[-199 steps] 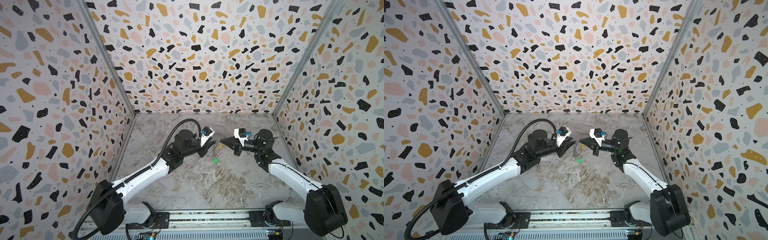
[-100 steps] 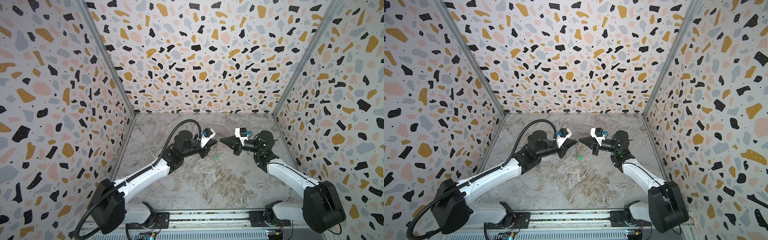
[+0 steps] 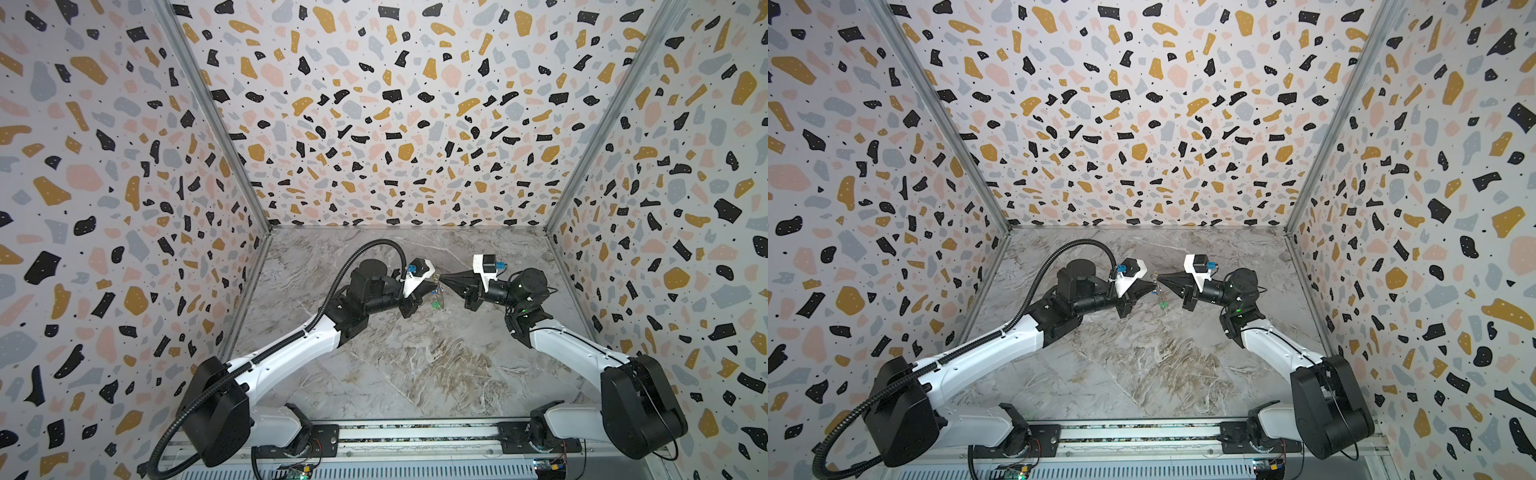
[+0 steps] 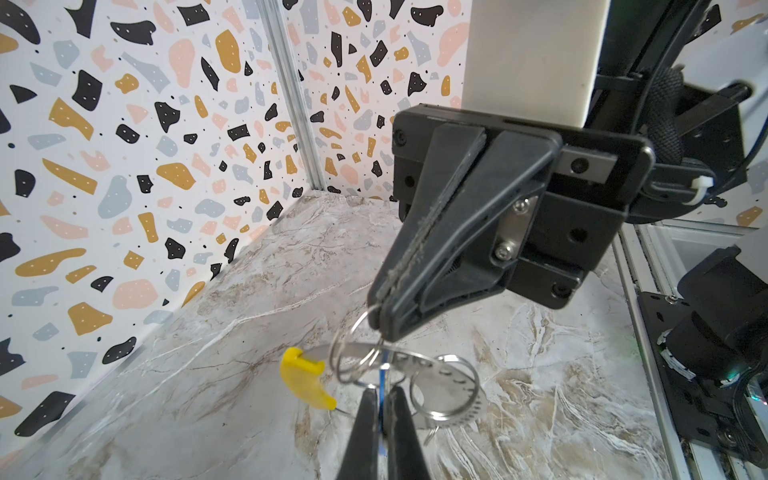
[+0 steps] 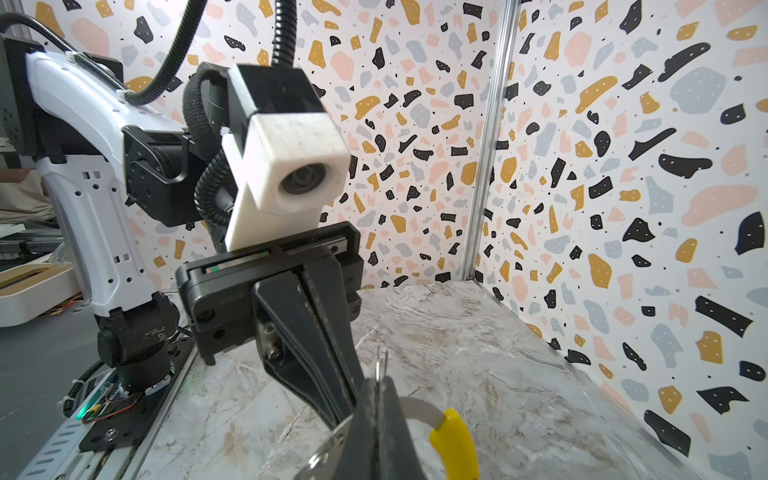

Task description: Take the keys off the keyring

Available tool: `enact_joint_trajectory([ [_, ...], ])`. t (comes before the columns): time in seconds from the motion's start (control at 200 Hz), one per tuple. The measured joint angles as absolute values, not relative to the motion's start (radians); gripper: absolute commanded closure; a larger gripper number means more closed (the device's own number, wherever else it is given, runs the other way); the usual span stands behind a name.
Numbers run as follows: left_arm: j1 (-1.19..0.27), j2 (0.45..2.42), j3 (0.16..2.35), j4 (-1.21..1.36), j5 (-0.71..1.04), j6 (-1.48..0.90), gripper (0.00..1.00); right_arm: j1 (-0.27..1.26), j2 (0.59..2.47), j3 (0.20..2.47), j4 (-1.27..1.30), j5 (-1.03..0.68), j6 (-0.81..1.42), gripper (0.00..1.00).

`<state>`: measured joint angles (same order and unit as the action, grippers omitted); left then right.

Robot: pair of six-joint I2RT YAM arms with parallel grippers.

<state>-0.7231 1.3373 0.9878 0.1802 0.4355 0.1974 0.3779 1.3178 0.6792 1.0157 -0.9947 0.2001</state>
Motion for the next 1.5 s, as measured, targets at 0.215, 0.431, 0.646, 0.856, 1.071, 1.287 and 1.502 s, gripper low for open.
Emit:
enact_joint_trajectory([
  [0.215,-0.730,1.345,1.013,0.132,0.427,0.215,0.83,0.384,1.320,0.669,1.053,-0.975,0.216,1.00],
  [0.431,-0.709,1.280,0.979,0.099,0.410,0.220,0.62,0.388,1.331,0.668,1.098,-0.992,0.237,1.00],
  [0.646,-0.625,1.160,0.939,0.105,0.415,0.210,0.79,0.389,1.362,0.668,1.141,-1.023,0.266,1.00],
  [0.856,-0.616,1.183,0.964,0.131,0.493,0.192,0.78,0.389,1.368,0.669,1.161,-1.046,0.272,1.00],
  [1.071,-0.616,1.272,1.020,0.135,0.585,0.164,0.81,0.392,1.370,0.670,1.163,-1.062,0.278,1.00],
  [1.287,-0.616,1.306,1.033,0.135,0.638,0.152,0.82,0.395,1.370,0.670,1.164,-1.069,0.283,1.00],
  [1.502,-0.616,1.316,1.033,0.137,0.662,0.144,0.86,0.395,1.377,0.676,1.164,-1.082,0.287,1.00],
])
